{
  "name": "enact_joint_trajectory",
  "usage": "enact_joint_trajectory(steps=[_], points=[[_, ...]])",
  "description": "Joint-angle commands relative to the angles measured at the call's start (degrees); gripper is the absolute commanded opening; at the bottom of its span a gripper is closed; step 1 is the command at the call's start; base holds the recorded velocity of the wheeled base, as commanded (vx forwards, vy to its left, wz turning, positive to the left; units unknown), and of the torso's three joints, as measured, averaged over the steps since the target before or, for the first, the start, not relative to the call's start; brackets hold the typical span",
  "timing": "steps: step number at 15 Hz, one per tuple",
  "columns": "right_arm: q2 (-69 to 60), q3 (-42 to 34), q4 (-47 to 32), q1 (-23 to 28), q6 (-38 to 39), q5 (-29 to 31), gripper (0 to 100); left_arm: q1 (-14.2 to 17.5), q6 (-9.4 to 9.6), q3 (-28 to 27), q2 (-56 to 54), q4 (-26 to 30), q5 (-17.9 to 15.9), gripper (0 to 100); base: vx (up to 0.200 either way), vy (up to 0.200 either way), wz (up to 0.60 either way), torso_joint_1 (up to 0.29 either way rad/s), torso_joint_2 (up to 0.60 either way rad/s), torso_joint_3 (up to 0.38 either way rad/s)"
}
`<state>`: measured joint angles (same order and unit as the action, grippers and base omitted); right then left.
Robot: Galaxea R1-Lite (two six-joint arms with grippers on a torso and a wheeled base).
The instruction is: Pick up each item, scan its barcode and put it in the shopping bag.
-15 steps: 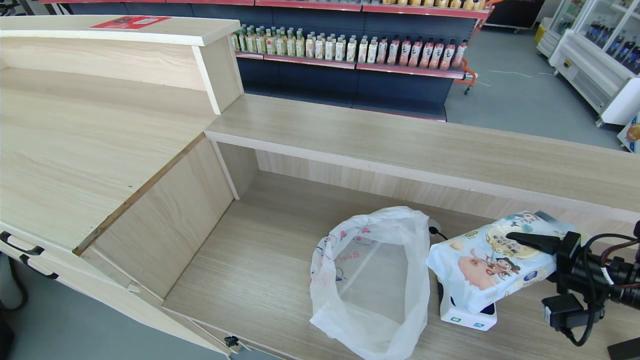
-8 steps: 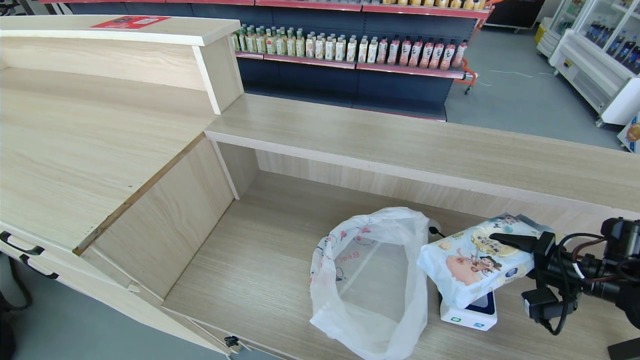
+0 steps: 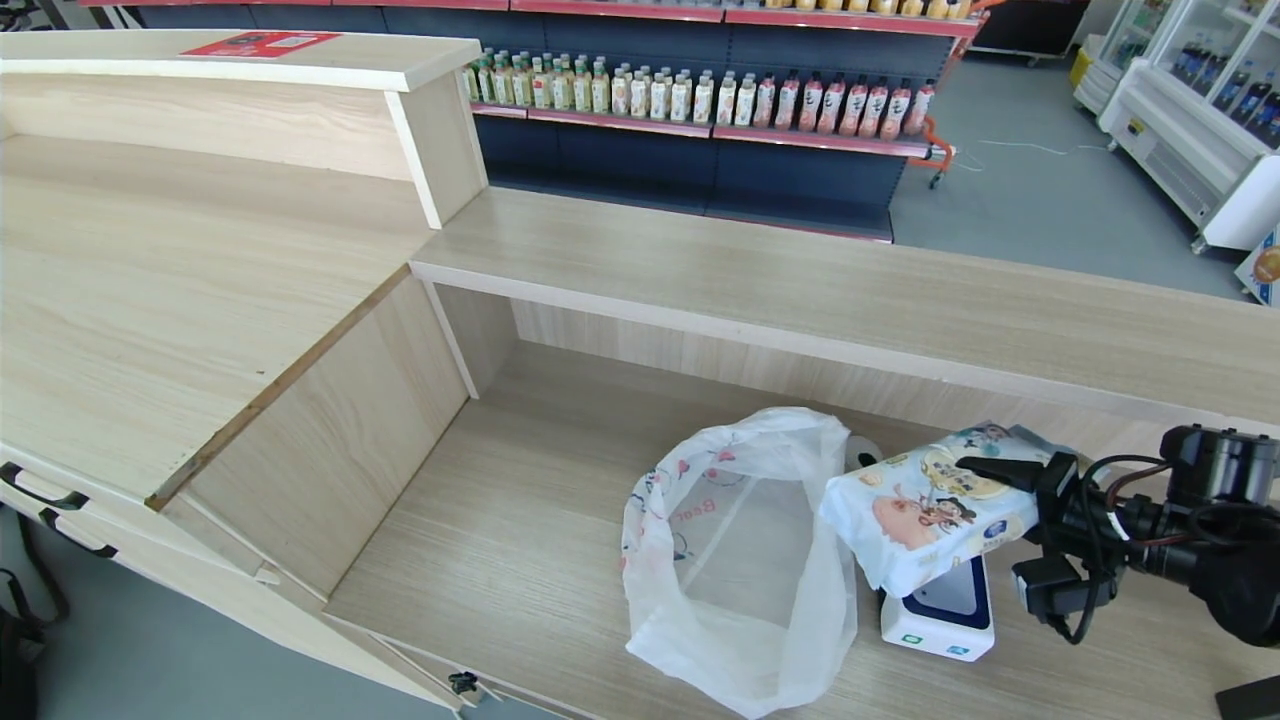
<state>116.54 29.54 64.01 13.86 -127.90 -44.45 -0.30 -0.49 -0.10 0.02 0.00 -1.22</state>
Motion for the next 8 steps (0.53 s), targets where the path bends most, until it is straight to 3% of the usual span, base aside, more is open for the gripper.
enact_joint_trajectory(steps=[1,5,8], points=[[-0.7,0.17,-0.03,-0.06,0.29,-0.03,0,0.04,-0.04,0.01,-0.02,0.0,-0.01,100,0.0,0.0,0.0,0.0,0.0,0.0],[-9.4,-2.03,-3.02,0.03,9.87,-0.38,0,0.04,-0.04,0.01,-0.02,0.0,-0.01,100,0.0,0.0,0.0,0.0,0.0,0.0],[-24.7,-5.63,-12.77,-3.23,27.53,0.59,0,0.04,-0.04,0.01,-0.02,0.0,-0.01,100,0.0,0.0,0.0,0.0,0.0,0.0]])
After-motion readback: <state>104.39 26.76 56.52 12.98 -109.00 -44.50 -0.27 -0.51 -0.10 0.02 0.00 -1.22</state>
